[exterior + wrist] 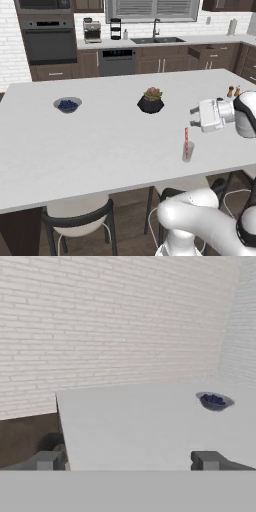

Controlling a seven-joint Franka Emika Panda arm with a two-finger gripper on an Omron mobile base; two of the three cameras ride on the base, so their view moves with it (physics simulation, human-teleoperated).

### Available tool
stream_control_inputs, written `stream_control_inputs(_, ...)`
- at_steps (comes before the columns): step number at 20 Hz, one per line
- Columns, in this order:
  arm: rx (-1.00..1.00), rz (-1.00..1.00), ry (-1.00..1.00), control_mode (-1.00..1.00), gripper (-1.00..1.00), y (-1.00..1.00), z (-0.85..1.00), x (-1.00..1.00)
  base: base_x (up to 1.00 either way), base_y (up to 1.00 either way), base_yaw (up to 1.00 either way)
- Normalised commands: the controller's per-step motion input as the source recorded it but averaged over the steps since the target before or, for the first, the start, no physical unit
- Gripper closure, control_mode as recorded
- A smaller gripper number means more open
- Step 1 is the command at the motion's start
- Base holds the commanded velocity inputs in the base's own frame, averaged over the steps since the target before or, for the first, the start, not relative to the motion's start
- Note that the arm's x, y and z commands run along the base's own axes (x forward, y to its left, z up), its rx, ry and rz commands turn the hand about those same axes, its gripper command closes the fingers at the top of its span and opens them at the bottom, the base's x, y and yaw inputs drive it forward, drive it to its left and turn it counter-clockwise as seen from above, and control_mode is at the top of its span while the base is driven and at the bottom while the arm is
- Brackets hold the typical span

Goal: Take a straw from the drawer in front and place it inside the glass cup on the dining counter.

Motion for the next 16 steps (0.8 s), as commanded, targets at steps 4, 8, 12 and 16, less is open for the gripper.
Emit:
stream_control_inputs(4,-0.12,-0.03,0.06,-1.00,-1.00,0.64,0.24,0.00,0.00,0.00,0.00)
stream_control_inputs(8,-0.12,-0.05,0.05,-1.00,-1.00,0.63,0.24,-0.01,0.00,0.00,0.00)
stream_control_inputs(12,-0.11,-0.07,0.00,-1.00,-1.00,0.56,0.27,-0.16,0.00,0.00,0.00)
stream_control_inputs(16,-0.11,-0.06,0.03,-1.00,-1.00,0.58,0.13,-0.06,0.00,0.00,0.00)
